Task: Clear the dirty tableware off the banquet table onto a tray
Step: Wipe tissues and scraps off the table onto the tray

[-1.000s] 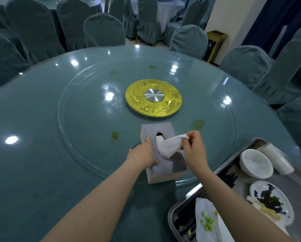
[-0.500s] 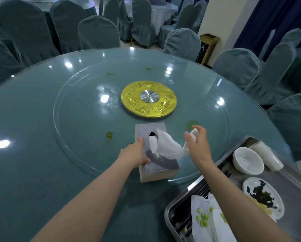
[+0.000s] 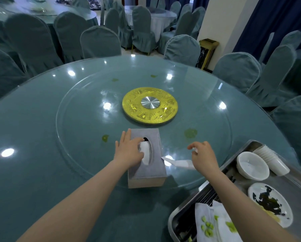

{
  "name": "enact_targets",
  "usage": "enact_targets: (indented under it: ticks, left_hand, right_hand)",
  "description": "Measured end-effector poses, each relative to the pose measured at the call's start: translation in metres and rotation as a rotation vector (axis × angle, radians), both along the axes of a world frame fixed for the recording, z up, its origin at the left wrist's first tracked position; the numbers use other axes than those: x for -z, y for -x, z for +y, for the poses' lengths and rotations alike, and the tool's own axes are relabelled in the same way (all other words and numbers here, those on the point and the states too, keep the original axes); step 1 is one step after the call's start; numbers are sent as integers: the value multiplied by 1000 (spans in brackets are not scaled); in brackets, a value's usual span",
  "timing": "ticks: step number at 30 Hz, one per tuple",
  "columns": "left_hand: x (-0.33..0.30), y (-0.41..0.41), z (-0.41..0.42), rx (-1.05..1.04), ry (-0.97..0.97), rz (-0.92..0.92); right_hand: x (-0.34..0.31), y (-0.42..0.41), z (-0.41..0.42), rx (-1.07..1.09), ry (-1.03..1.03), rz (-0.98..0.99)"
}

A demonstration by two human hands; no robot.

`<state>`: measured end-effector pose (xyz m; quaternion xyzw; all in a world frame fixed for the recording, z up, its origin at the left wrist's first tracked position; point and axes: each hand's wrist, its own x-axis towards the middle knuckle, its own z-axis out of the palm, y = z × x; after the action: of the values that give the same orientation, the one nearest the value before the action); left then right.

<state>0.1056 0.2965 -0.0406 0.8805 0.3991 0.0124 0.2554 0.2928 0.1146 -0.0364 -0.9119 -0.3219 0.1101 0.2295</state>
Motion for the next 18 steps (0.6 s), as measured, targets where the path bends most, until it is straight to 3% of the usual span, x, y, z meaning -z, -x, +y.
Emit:
enact_targets:
  ticks: [6,18]
  left_hand:
    - [12,-25,4,67,-214,134]
    - [8,-4,20,-104,-177,-198]
  right_hand:
    - [6,-13,-11,32,-43,27]
    - [13,-9,-7,43,-53,58]
